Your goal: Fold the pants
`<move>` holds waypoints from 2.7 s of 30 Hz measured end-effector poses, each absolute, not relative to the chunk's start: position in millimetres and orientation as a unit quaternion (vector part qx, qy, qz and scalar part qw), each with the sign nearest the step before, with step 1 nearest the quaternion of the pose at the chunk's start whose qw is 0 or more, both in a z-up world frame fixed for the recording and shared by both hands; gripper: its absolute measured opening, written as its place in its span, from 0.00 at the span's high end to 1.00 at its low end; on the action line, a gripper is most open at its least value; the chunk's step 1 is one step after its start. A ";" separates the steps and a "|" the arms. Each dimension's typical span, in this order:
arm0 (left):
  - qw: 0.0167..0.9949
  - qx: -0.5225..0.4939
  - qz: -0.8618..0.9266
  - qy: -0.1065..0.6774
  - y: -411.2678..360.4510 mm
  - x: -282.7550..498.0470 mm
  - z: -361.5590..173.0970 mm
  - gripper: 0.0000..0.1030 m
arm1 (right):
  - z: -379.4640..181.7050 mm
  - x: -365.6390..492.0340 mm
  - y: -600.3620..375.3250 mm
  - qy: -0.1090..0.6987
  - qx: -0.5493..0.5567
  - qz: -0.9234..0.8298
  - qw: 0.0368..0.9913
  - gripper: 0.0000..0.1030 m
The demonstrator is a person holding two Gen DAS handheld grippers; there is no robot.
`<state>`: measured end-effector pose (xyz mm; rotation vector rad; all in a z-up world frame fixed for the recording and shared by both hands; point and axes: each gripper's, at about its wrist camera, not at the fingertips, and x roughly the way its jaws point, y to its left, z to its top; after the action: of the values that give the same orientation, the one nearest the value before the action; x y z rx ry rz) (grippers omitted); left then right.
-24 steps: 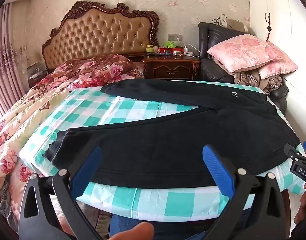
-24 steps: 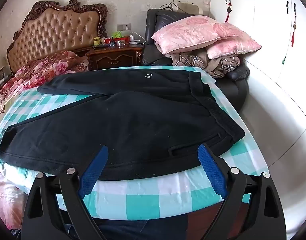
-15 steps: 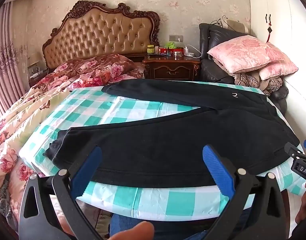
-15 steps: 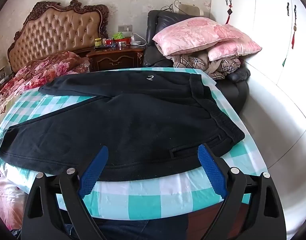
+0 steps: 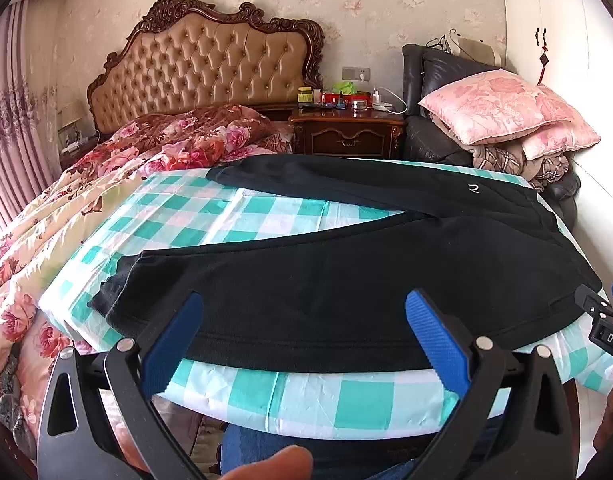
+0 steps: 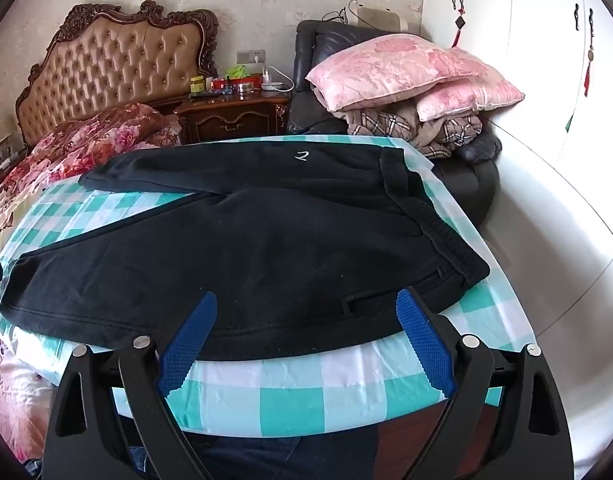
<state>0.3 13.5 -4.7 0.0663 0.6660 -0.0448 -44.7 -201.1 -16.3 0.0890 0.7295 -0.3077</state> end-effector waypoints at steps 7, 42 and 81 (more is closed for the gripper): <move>0.943 0.034 -0.020 0.330 11.6 0.0 -5.0 0.02 | -14.8 -42.4 -196.3 0.353 0.034 -0.163 0.921 0.11; 0.942 0.031 -0.017 0.335 13.9 0.8 -9.6 0.02 | -9.8 -47.3 -198.2 0.343 0.035 -0.159 0.925 0.11; 0.938 0.027 -0.019 0.346 15.1 -0.7 -23.0 0.02 | -20.0 -43.2 -205.7 0.361 0.050 -0.163 0.917 0.11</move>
<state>-0.7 15.1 -23.0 0.0546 0.7067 -0.0388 -43.2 -205.7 -20.0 0.1032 0.7424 -0.3346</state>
